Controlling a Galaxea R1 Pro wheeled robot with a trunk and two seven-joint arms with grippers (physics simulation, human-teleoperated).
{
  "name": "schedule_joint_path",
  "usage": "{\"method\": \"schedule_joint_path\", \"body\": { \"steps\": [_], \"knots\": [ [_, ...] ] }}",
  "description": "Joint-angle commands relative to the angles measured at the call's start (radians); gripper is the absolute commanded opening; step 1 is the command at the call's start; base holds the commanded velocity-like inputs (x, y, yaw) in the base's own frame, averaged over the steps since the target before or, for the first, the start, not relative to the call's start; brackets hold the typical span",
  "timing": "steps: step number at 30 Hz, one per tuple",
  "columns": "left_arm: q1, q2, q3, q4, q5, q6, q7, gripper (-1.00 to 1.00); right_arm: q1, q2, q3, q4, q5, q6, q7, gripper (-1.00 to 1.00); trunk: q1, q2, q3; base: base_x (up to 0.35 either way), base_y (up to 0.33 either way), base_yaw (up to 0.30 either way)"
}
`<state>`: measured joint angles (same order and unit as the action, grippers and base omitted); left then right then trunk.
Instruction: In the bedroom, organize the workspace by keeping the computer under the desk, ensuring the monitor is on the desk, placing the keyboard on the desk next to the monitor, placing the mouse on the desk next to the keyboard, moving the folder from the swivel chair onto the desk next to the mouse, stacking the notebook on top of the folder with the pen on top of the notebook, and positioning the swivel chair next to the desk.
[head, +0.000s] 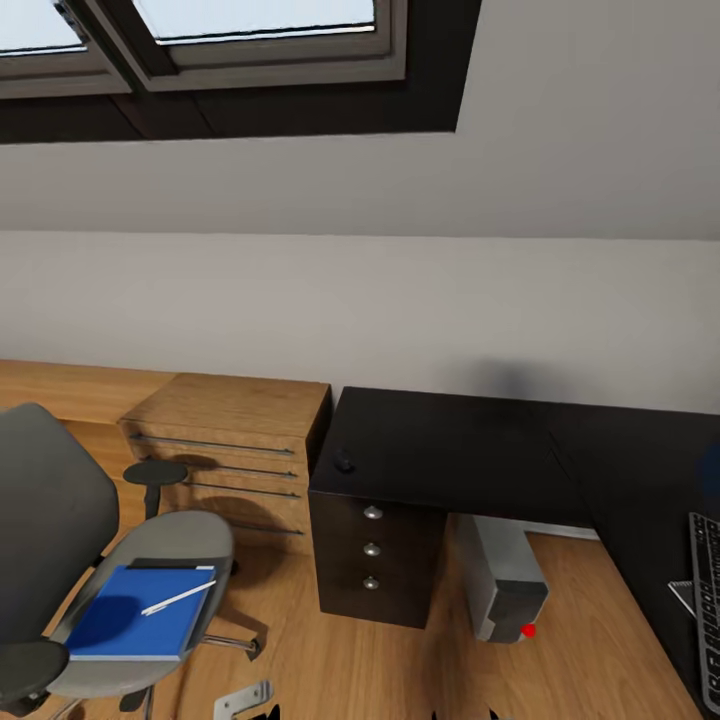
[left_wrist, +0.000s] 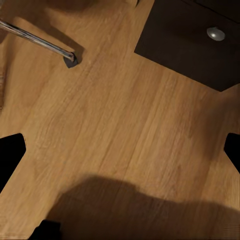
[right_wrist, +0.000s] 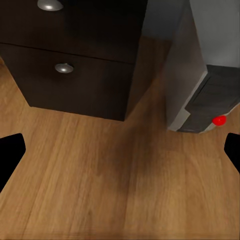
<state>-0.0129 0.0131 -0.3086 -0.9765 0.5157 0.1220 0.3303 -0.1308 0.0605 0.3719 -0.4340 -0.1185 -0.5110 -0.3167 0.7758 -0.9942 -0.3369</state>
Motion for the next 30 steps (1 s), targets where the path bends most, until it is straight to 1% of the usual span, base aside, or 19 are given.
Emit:
{"method": "schedule_joint_path", "body": {
  "steps": [1, 2, 11, 17, 19, 22, 23, 25, 26, 27, 28, 30],
  "knots": [
    [-0.001, 0.001, -0.004, 0.004, 0.006, 0.003, 0.009, 1.0, -0.001, -0.001, 0.009, 0.001, -0.01, -0.004, -0.005, 1.0, -0.004, 0.006, 0.002, -0.006, -0.003, 0.0],
    [-0.001, 0.001, -0.004, 0.008, 0.006, 0.003, 0.008, 1.0, -0.001, -0.001, 0.009, 0.002, -0.01, -0.004, -0.005, 1.0, -0.008, 0.013, 0.005, -0.005, -0.002, 0.0],
    [-0.001, -0.001, -0.004, 0.038, 0.005, 0.001, 0.004, 1.0, -0.001, 0.0, 0.009, 0.005, -0.01, -0.005, -0.005, 1.0, -0.008, 0.013, 0.005, -0.002, -0.001, 0.0],
    [-0.001, -0.001, -0.004, 0.07, 0.002, -0.002, -0.002, 1.0, -0.001, 0.001, 0.009, 0.005, -0.01, -0.005, -0.005, 1.0, -0.008, 0.013, 0.006, 0.0, 0.0, -0.016],
    [-0.001, 0.0, -0.004, 0.096, 0.001, -0.003, -0.003, 1.0, -0.001, 0.0, 0.009, 0.005, -0.01, -0.005, -0.005, 1.0, -0.008, 0.013, 0.007, 0.0, 0.0, -0.054],
    [-0.001, 0.002, -0.004, 0.135, 0.001, -0.029, -0.004, 1.0, -0.001, 0.0, 0.009, 0.005, -0.01, -0.006, -0.005, 1.0, -0.008, 0.013, 0.009, 0.0, 0.0, -0.114],
    [-0.001, 0.003, -0.004, 0.153, 0.001, -0.056, -0.004, 1.0, -0.001, 0.0, 0.009, 0.006, -0.011, -0.006, -0.005, 1.0, -0.008, 0.013, 0.01, 0.0, 0.0, -0.167],
    [-0.001, 0.003, -0.005, 0.172, 0.0, -0.087, -0.005, 1.0, -0.001, 0.001, 0.009, 0.006, -0.011, -0.006, -0.005, 1.0, -0.008, 0.013, 0.012, 0.0, 0.0, -0.183],
    [-0.001, 0.002, -0.006, 0.187, -0.004, -0.114, -0.004, 1.0, -0.001, 0.001, 0.009, 0.006, -0.011, -0.006, -0.005, 1.0, -0.008, 0.013, 0.013, 0.0, 0.0, -0.202],
    [-0.001, 0.002, -0.006, 0.193, -0.009, -0.124, -0.004, 1.0, -0.001, 0.001, 0.009, 0.006, -0.012, -0.006, -0.005, 1.0, -0.008, 0.013, 0.014, 0.0, 0.0, -0.206],
    [-0.001, 0.002, -0.007, 0.205, -0.029, -0.142, -0.003, 1.0, -0.001, 0.003, 0.009, 0.01, -0.012, -0.006, -0.005, 1.0, -0.008, 0.013, 0.015, 0.0, 0.0, -0.216],
    [-0.001, 0.003, -0.007, 0.212, -0.045, -0.149, -0.002, 1.0, -0.001, 0.003, 0.009, 0.015, -0.012, -0.006, -0.005, 1.0, -0.008, 0.013, 0.017, 0.0, 0.018, -0.219]
  ]
}}
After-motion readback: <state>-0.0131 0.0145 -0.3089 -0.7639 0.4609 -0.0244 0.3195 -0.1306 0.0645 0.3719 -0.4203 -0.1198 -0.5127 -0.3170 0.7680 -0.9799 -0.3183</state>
